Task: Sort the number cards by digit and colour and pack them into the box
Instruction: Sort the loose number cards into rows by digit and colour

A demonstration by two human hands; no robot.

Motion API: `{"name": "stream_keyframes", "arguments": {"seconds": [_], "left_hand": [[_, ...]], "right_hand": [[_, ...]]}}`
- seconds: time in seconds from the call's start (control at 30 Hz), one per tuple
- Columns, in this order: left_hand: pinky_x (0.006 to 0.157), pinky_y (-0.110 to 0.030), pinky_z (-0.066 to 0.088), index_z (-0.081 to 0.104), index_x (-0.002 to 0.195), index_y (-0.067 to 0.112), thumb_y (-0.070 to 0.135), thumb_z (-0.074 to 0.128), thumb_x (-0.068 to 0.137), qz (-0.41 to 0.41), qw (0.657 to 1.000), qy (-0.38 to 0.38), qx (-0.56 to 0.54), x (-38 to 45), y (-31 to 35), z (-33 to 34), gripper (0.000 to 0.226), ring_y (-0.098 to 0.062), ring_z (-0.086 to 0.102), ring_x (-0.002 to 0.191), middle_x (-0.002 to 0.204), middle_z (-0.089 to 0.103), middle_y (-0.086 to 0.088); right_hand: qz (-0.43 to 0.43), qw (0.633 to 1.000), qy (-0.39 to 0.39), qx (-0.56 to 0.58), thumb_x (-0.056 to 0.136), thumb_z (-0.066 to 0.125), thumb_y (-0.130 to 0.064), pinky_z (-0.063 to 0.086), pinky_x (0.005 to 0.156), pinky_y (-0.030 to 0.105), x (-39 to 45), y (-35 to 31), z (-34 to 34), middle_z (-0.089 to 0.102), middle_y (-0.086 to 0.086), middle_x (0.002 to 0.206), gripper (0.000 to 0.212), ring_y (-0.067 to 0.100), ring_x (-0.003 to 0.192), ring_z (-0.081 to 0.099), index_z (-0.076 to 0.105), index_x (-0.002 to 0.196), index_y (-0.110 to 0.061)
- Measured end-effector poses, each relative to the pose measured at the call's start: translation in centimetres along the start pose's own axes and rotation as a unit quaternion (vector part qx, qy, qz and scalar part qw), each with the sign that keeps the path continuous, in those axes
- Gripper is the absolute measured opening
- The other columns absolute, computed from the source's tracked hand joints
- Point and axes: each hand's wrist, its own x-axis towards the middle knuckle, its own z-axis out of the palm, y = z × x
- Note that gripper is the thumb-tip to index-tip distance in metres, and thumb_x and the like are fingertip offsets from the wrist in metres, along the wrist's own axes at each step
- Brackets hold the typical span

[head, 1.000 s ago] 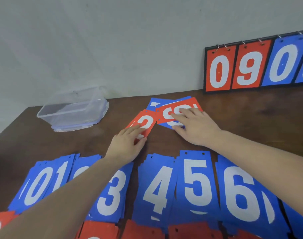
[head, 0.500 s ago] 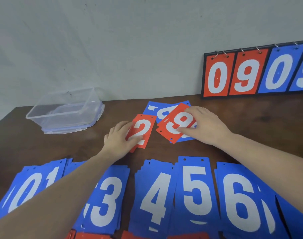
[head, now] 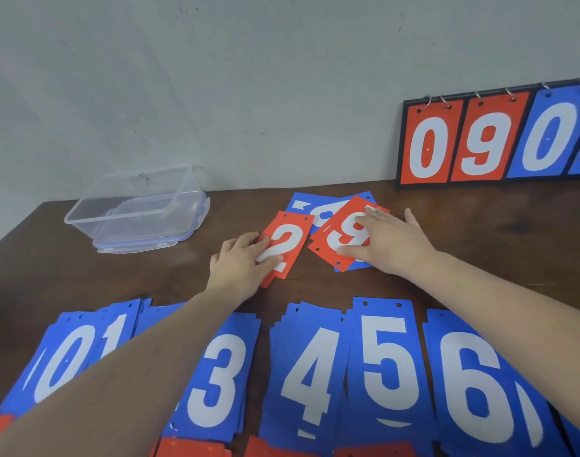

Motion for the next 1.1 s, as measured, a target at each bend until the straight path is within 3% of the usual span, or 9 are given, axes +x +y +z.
{"name": "stream_keyframes", "arguments": {"seconds": [0.17,0.27,0.43,0.53,0.63,0.73,0.87,1.0,1.1], "left_hand": [[0.117,-0.049,0.023,0.044,0.149,0.04,0.061,0.048,0.098,-0.021,0.999,0.006,-0.027,-0.1,0.4,-0.2,0.055,-0.019,0.022,0.148,0.159,0.033,0.015],[0.116,-0.047,0.029,0.052,0.143,0.04,0.059,0.05,0.098,-0.019,0.999,0.011,-0.039,-0.6,0.6,-0.3,0.049,-0.018,0.028,0.145,0.156,0.039,0.015],[0.111,-0.041,0.038,0.062,0.134,0.039,0.052,0.056,0.098,-0.008,0.998,0.021,-0.054,-1.3,1.1,-0.9,0.039,-0.016,0.04,0.136,0.148,0.049,0.014],[0.104,-0.028,0.043,0.068,0.128,0.035,0.042,0.061,0.098,0.018,0.994,0.034,-0.099,-2.1,1.6,-1.1,0.032,-0.013,0.051,0.128,0.141,0.057,0.011],[0.079,-0.014,0.047,0.071,0.115,0.036,0.034,0.062,0.099,0.004,0.978,0.056,-0.202,-3.0,2.3,-1.4,0.019,-0.006,0.058,0.104,0.125,0.061,0.011],[0.061,-0.013,0.05,0.061,0.112,0.042,0.033,0.062,0.099,-0.008,0.952,0.042,-0.305,-3.7,3.0,-1.9,0.015,-0.003,0.063,0.089,0.107,0.061,0.016],[0.063,-0.013,0.052,0.05,0.126,0.045,0.024,0.063,0.099,0.011,0.921,0.064,-0.383,-4.9,3.4,-2.6,0.037,-0.002,0.064,0.095,0.104,0.065,0.01],[0.07,-0.026,0.06,0.056,0.116,0.042,0.017,0.062,0.099,-0.007,0.882,0.06,-0.468,-6.6,3.1,-3.6,0.031,-0.003,0.071,0.086,0.101,0.071,0.017],[0.07,-0.028,0.06,0.061,0.109,0.034,0.017,0.065,0.097,-0.016,0.856,0.051,-0.515,-8.5,2.1,-4.2,0.021,-0.004,0.073,0.083,0.1,0.073,0.014]], "right_hand": [[-0.018,0.999,0.021,0.019,0.094,0.048,-0.068,0.005,0.125,0.055,-0.8,-0.7,-0.3,0.04,-0.003,0.158,0.074,0.019,0.145,0.039,0.026,0.156,-0.036],[-0.034,0.998,0.044,0.02,0.095,0.054,-0.061,0.024,0.121,0.047,-1.5,-1.1,-0.5,0.047,0.0,0.153,0.072,0.022,0.139,0.045,0.022,0.155,-0.038],[-0.068,0.993,0.052,0.081,0.093,0.067,-0.043,0.047,0.102,0.044,-2.2,-1.0,-0.8,0.037,0.001,0.156,0.085,0.026,0.138,0.045,0.009,0.156,-0.045],[-0.074,0.982,0.062,0.164,0.091,0.071,-0.036,0.051,0.081,0.028,-2.5,-0.8,-1.0,0.039,0.0,0.15,0.073,0.023,0.127,0.053,0.027,0.148,-0.045],[-0.058,0.952,0.077,0.289,0.086,0.079,-0.036,0.051,0.075,0.025,-2.7,-0.5,-1.6,0.05,0.0,0.131,0.055,0.019,0.106,0.06,0.04,0.125,-0.034],[-0.005,0.919,0.068,0.388,0.083,0.079,-0.044,0.053,0.071,0.024,-3.0,-0.2,-2.5,0.061,-0.005,0.113,0.049,0.012,0.094,0.064,0.05,0.119,-0.028],[0.05,0.842,0.029,0.536,0.08,0.08,-0.047,0.058,0.078,0.032,-3.9,0.0,-3.0,0.073,-0.003,0.11,0.05,0.016,0.095,0.071,0.065,0.121,-0.023],[0.062,0.814,-0.003,0.577,0.079,0.083,-0.044,0.062,0.083,0.043,-5.3,-0.1,-3.3,0.079,0.001,0.096,0.042,0.022,0.084,0.077,0.07,0.112,-0.021],[0.061,0.809,0.0,0.585,0.084,0.078,-0.046,0.062,0.083,0.045,-6.6,-0.9,-3.1,0.079,0.0,0.099,0.043,0.022,0.085,0.077,0.068,0.118,-0.023]]}}
